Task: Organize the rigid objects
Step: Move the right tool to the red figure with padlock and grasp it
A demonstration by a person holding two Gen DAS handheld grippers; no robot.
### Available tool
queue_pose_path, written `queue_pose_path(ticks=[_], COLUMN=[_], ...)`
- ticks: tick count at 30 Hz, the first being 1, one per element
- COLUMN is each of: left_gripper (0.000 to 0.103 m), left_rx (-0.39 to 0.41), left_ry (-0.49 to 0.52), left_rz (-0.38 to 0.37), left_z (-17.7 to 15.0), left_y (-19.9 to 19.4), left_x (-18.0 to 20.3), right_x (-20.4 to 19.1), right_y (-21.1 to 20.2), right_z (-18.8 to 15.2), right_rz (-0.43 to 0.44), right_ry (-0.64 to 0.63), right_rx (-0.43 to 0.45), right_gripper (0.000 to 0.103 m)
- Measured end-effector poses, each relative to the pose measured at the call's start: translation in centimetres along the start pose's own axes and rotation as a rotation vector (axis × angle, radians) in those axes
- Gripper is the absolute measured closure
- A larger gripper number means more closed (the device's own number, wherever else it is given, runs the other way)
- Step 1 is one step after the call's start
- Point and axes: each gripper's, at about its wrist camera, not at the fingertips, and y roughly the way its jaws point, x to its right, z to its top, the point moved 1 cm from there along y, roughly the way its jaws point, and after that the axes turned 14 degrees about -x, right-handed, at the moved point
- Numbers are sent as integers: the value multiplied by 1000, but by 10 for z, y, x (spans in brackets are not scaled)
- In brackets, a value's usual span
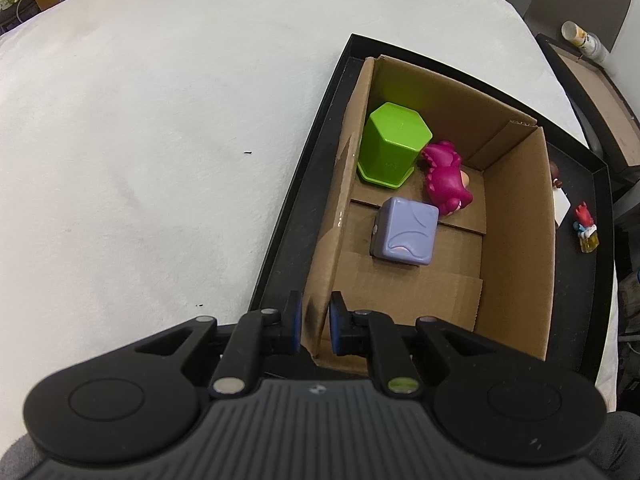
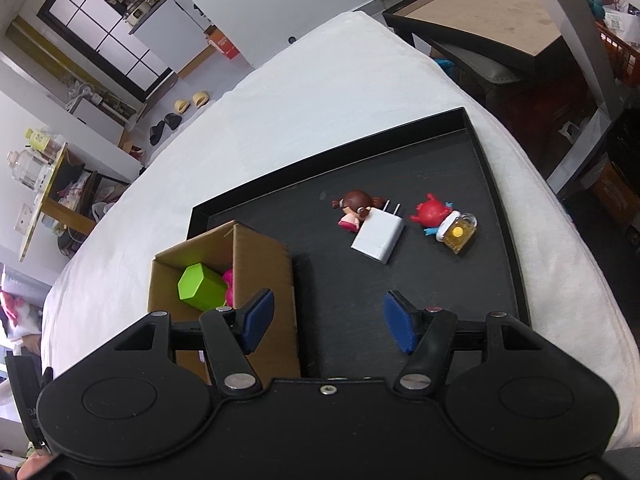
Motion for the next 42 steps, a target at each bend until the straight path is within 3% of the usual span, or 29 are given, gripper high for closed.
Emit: queue_pose_path(ticks=[24,31,42], left_gripper=[91,91,91], left_rx=[12,12,7], left_ry=[6,-5,-7], left_rz=[-4,-12,-11], left_z=[0,1,4], left_y=[1,2,4], left_x=[-2,-3,-3], right_x=[52,64,58], right_y=[20,40,71], right_z=[30,52,69], right_rz=[-17,-75,-215], right_ry=[91,88,-51], right_rx=[-9,-37,-100], right_gripper=[40,40,43])
